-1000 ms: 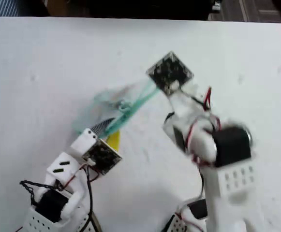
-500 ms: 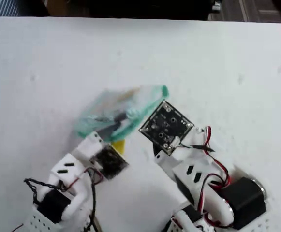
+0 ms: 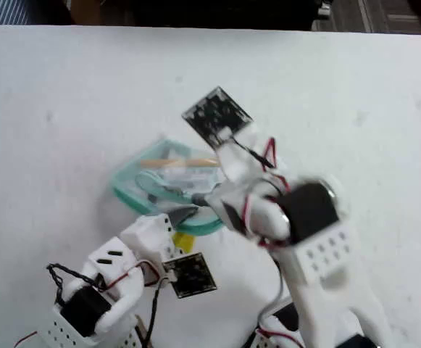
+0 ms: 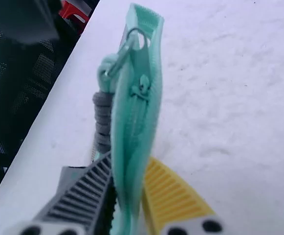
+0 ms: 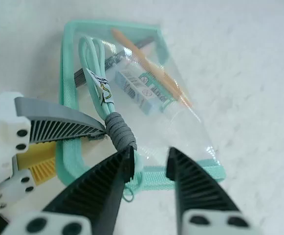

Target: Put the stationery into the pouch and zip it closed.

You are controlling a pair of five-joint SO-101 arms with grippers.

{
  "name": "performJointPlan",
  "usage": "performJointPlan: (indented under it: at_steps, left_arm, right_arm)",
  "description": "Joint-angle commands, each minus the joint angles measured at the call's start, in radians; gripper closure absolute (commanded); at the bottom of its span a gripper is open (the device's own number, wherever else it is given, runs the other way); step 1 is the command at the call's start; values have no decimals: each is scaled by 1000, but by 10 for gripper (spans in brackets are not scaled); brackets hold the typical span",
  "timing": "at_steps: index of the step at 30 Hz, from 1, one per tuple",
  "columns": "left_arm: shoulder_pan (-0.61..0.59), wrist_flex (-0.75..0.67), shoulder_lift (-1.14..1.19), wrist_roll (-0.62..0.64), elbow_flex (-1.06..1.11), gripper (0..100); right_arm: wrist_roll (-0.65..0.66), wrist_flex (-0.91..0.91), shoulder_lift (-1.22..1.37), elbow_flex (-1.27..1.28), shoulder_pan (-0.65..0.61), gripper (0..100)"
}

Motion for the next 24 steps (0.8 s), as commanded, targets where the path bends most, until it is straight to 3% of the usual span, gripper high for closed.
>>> performJointPlan:
  at_steps: [1,5,14,20,24]
  left_arm:
    - [5,12,-5,-26,-11,977]
    - [-8,11,-5,-25,-11,977]
    - [-59,-11,-5,-18,-17,977]
    - [-65,-31,-5,-17,-12,977]
    - [-65,-31,-5,-17,-14,977]
  right_arm:
    - [-40,22,94,-48,-70,759]
    - [-40,25,145,-41,-147,768]
    - [-2,25,263,72,-107,779]
    - [123,25,286,110,-124,988]
    - [138,25,288,104,-117,983]
